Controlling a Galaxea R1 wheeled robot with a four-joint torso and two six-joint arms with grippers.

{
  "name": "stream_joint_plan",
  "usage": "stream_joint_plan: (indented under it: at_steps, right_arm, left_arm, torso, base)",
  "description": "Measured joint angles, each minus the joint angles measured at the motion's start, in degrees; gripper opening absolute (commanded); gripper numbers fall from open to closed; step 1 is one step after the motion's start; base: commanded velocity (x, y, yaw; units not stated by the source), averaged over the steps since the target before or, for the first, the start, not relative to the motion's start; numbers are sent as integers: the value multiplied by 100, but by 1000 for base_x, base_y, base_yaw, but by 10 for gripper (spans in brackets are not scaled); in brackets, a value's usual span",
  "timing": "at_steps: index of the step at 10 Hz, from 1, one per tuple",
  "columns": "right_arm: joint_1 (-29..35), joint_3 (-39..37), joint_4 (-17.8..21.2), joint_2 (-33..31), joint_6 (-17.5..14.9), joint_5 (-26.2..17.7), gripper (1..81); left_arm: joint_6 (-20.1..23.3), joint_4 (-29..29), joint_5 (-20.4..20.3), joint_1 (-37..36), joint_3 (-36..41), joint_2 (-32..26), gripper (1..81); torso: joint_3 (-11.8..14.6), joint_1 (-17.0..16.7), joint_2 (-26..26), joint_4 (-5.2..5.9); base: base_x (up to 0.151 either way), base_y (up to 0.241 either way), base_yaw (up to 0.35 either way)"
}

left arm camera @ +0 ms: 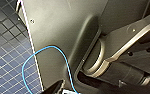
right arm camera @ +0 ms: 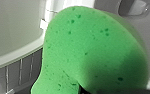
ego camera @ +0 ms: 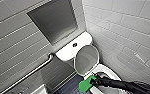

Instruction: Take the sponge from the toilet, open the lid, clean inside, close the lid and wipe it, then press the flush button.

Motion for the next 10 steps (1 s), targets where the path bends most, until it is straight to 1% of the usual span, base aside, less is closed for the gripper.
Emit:
stream_joint_plan:
  at_steps: [1,3,5,7,8,10]
  right_arm:
    - [-61,0,-72,-2,-24,63,10]
    - [-67,232,-89,-110,-133,-5,10]
    - [-212,846,-107,-343,-184,-399,10]
    - [-243,1395,-127,-806,-196,-661,10]
    - [-262,1535,-132,-1014,-196,-705,10]
    - [-369,1653,-171,-1215,-196,-625,10]
  left_arm:
    - [0,0,0,0,0,0,811]
    - [0,0,-2,0,0,0,811]
    - [0,0,-2,0,0,0,811]
    - [0,-1,-2,0,0,0,811]
    - [0,0,-2,0,0,0,811]
    - [0,0,-2,0,0,0,811]
  torso:
    - [0,0,0,0]
    - [0,0,0,0]
    - [0,0,0,0]
    - [0,0,0,0]
    - [0,0,0,0]
    - [0,0,0,0]
  base:
    - [0,0,0]
    - [0,0,0]
    - [0,0,0]
    - [0,0,0]
    - [0,0,0]
    - [0,0,0]
